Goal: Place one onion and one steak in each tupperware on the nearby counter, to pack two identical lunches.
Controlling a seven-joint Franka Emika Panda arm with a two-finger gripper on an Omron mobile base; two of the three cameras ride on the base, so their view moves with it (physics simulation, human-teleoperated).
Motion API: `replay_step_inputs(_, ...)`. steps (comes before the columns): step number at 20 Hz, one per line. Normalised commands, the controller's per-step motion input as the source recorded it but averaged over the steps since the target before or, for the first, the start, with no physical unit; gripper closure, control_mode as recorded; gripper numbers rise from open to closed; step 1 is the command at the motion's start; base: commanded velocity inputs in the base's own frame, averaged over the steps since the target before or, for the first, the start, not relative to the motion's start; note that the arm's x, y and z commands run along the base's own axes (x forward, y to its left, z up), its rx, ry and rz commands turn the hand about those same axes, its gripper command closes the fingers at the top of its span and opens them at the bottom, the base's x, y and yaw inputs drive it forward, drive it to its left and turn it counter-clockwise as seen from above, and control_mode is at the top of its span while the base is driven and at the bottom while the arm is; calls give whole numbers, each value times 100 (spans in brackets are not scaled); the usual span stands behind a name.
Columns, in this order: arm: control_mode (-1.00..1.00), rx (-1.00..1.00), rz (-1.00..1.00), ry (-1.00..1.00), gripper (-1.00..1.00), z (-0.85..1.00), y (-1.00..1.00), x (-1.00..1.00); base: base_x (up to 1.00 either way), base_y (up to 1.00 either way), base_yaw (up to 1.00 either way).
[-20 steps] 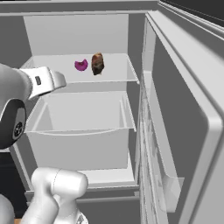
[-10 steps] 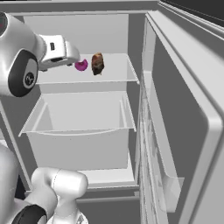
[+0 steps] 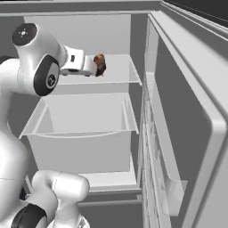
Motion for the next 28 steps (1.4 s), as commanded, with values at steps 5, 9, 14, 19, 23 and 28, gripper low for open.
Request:
replay_step_inputs(5,-100,25,-2,0,-100,-2,0,95,0,0,0)
replay_step_inputs(9,-100,11,0,0,-100,-3,0,88,0,0,0)
replay_step_inputs(14,-100,-6,1,0,-100,-30,1,64,0,0,0)
replay_step_inputs(19,-100,0,4,1,-100,-39,1,51,0,0,0)
replay_step_inputs(23,-100,-4,2,10,-100,-5,-1,33,0,0,0)
replay_step_inputs(28,-100,-7,1,22,-100,25,-3,43,0,0,0)
